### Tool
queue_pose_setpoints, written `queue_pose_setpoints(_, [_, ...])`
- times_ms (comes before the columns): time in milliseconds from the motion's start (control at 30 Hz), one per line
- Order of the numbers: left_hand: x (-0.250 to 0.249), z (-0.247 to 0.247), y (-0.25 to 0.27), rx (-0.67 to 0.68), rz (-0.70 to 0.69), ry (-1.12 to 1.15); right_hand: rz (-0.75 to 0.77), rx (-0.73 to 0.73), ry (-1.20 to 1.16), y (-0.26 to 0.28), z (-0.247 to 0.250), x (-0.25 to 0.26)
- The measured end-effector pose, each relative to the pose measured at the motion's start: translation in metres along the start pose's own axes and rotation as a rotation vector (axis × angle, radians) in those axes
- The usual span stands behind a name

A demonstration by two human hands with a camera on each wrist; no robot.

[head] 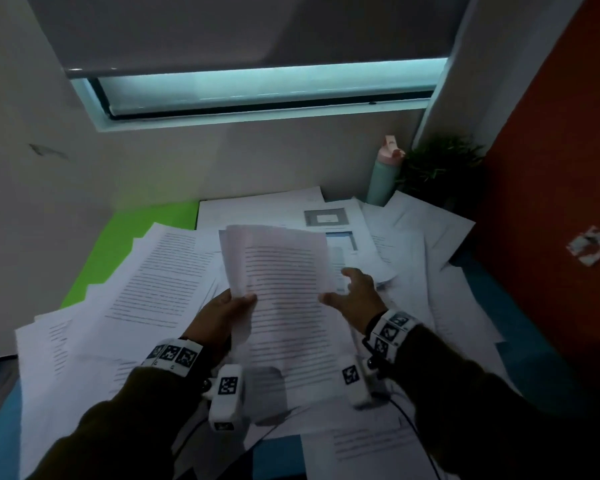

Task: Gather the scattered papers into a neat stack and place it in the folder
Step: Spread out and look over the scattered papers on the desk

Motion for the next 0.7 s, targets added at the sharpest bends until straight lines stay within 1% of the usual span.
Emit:
queue_pose_setpoints(33, [-0.006, -0.007, 0.005, 0.007, -0.007, 0.023, -0.088, 0.027, -0.141, -0.002, 0.008, -0.002])
queue_pose_setpoints(67, [-0.011, -0.016, 0.008, 0.029, -0.004, 0.043, -0.172, 0.123, -0.357, -0.004, 0.012, -0.004])
queue_pose_setpoints(100, [-0.015, -0.026, 0.013, 0.070, 0.009, 0.049, -0.227, 0.261, -0.567, -0.002, 0.015, -0.004])
queue_pose_setpoints(133, [-0.018, -0.035, 0.014, 0.105, 0.022, 0.054, -0.236, 0.378, -0.677, 0.001, 0.019, -0.003])
queue_pose_setpoints(167, [-0.020, -0.043, 0.015, 0.113, 0.031, 0.039, -0.211, 0.453, -0.733, 0.004, 0.027, 0.000])
queue_pose_setpoints(200, [-0.019, -0.049, 0.013, 0.082, 0.028, -0.022, -0.195, 0.471, -0.743, 0.008, 0.035, 0.001])
queue_pose_setpoints(233, [-0.017, -0.049, 0.007, 0.008, -0.010, -0.119, -0.203, 0.434, -0.738, 0.007, 0.044, -0.003])
queue_pose_setpoints(267, [-0.018, -0.048, 0.001, -0.090, -0.074, -0.258, -0.215, 0.355, -0.735, 0.004, 0.056, -0.009])
queue_pose_setpoints(333, [-0.025, -0.041, -0.008, -0.332, -0.215, -0.599, -0.203, 0.128, -0.639, -0.009, 0.080, -0.031])
queue_pose_setpoints(367, [-0.027, -0.035, -0.008, -0.431, -0.224, -0.694, -0.194, 0.040, -0.543, -0.016, 0.092, -0.042])
queue_pose_setpoints(400, [-0.026, -0.030, -0.007, -0.483, -0.171, -0.723, -0.191, -0.015, -0.442, -0.022, 0.099, -0.056])
queue_pose_setpoints(433, [-0.022, -0.026, -0.010, -0.490, -0.112, -0.764, -0.190, -0.036, -0.350, -0.024, 0.104, -0.064])
queue_pose_setpoints(467, [-0.019, -0.024, -0.009, -0.471, -0.050, -0.820, -0.202, -0.039, -0.291, -0.024, 0.107, -0.070])
queue_pose_setpoints(500, [-0.013, -0.022, -0.010, -0.442, -0.001, -0.862, -0.218, -0.038, -0.281, -0.023, 0.107, -0.074])
queue_pose_setpoints(600, [-0.003, -0.019, -0.016, -0.369, 0.020, -0.874, -0.256, -0.006, -0.368, -0.011, 0.096, -0.071])
queue_pose_setpoints(700, [0.006, -0.019, -0.021, -0.284, 0.026, -0.822, -0.195, 0.019, -0.329, 0.002, 0.074, -0.056])
Point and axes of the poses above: each hand's wrist, its own y-axis away from the middle knuckle, its own z-axis out of the back of the hand, x = y × z, the point moved 5 cm from there along -y, towards the middle knuckle, and after that the axes turned 11 degrees about -x, right-handed, at the moved point
